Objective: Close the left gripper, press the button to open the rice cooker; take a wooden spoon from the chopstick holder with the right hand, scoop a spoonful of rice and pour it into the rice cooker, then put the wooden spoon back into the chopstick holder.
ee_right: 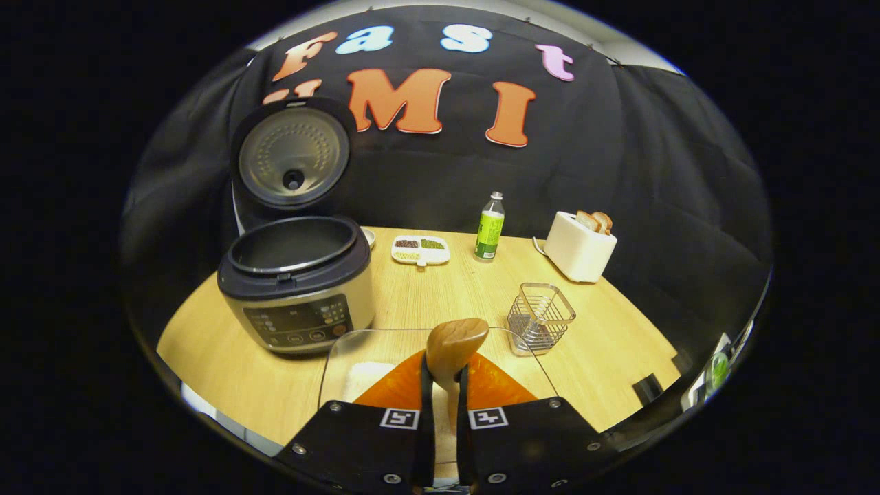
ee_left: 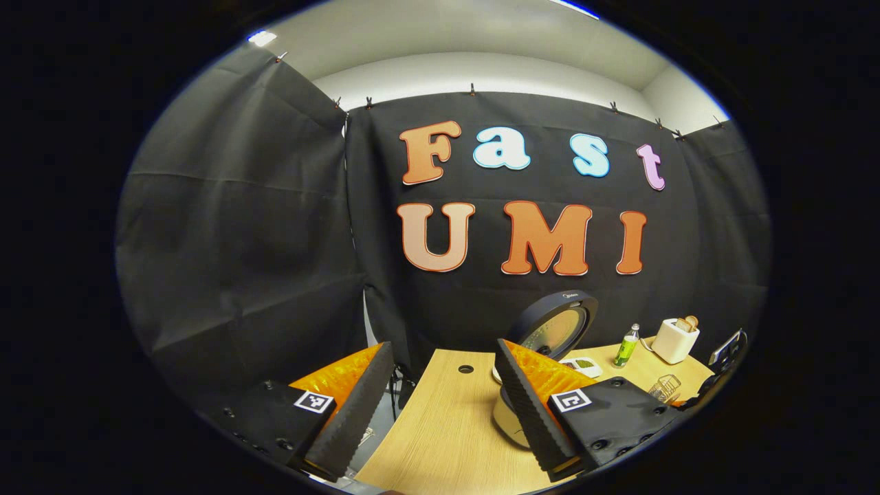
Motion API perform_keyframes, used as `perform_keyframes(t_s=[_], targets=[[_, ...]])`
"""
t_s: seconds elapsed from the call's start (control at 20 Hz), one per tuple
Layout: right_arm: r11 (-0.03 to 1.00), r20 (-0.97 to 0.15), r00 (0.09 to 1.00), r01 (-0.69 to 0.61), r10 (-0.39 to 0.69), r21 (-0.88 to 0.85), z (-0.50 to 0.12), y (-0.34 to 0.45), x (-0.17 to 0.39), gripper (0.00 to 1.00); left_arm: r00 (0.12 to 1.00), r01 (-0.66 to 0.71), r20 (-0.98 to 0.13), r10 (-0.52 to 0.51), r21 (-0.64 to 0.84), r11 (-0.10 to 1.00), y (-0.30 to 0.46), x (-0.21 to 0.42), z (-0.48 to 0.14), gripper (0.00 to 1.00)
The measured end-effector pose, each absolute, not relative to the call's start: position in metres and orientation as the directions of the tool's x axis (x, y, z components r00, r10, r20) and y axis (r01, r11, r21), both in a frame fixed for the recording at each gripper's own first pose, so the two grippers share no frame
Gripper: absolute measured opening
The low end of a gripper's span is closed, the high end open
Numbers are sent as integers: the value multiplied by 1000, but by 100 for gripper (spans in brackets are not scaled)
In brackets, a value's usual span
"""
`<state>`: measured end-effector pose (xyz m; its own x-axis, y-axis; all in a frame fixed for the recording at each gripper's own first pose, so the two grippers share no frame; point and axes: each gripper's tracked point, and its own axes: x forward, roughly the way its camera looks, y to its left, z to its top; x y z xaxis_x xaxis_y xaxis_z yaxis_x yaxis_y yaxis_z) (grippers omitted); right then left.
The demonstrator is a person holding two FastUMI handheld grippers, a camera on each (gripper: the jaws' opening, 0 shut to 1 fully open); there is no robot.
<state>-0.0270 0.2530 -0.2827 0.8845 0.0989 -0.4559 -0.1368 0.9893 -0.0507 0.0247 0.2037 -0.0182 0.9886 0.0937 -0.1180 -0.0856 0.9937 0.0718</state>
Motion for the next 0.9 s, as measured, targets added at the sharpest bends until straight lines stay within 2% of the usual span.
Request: perform_keyframes(t_s=[0.15, 0.4, 0.65, 0.9], targets=[[989, -469, 874, -83, 131, 122, -282, 254, -23, 12, 989, -82, -121, 89, 61, 995, 205, 26, -19, 96], [962, -466, 875, 3, 130, 273, -284, 239, -19, 12, 988, -65, -137, 71, 52, 997, 198, 31, -28, 96], [884, -497, 854, 106, 154, 456, -288, 233, -9, 12, 987, -55, -146, 62, 49, 997, 196, 36, -32, 100], [856, -495, 852, 121, 171, 503, -290, 235, -4, 12, 985, -54, -162, 58, 27, 998, 195, 41, -42, 96]])
